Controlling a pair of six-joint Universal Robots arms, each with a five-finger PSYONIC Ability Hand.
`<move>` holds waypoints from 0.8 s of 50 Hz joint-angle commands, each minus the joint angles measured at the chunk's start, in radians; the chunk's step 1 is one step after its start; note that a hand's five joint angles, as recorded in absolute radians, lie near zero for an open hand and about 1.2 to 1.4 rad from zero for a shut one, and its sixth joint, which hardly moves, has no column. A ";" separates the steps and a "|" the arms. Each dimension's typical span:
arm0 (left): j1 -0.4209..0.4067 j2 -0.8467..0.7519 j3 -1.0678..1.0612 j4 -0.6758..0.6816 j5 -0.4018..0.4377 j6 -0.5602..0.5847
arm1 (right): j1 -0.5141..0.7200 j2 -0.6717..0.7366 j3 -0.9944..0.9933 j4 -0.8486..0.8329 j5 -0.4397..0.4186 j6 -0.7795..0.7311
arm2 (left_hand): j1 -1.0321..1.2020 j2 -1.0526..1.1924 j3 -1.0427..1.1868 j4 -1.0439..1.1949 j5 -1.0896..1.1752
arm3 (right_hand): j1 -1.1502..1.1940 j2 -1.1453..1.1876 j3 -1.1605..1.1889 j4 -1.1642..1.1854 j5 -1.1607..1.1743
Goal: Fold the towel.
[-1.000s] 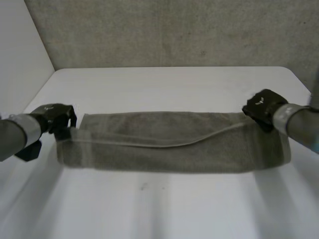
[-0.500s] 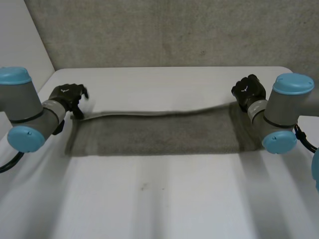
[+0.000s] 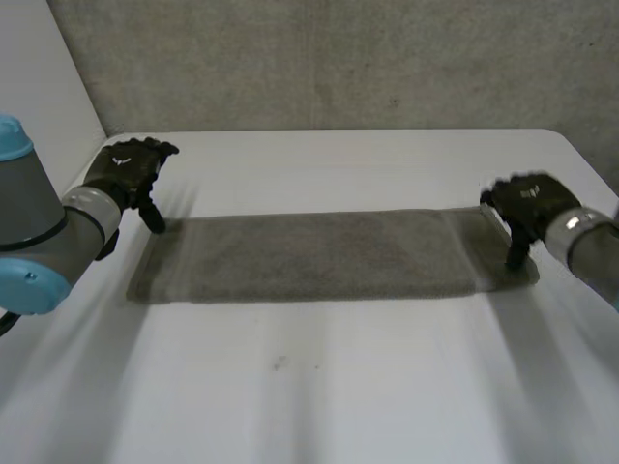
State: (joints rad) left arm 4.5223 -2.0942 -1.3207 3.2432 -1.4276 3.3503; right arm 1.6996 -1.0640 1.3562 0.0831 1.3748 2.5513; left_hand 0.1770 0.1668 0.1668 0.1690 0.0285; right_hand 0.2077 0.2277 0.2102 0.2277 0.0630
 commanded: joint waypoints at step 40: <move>-0.017 0.158 -0.196 -0.003 0.007 -0.009 | -0.380 0.009 0.121 -0.227 0.056 -0.370 | -0.002 0.008 0.008 0.006 -0.029 | 1.189 1.169 1.186 1.169 1.159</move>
State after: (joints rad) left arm 4.5042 -2.0010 -1.4706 3.2398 -1.4240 3.3419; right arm 1.3852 -0.9841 1.4925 -0.1371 1.3593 2.3736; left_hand 0.1770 0.1662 0.1668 0.1675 0.0284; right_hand 0.9423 1.1708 1.1812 1.1900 0.9702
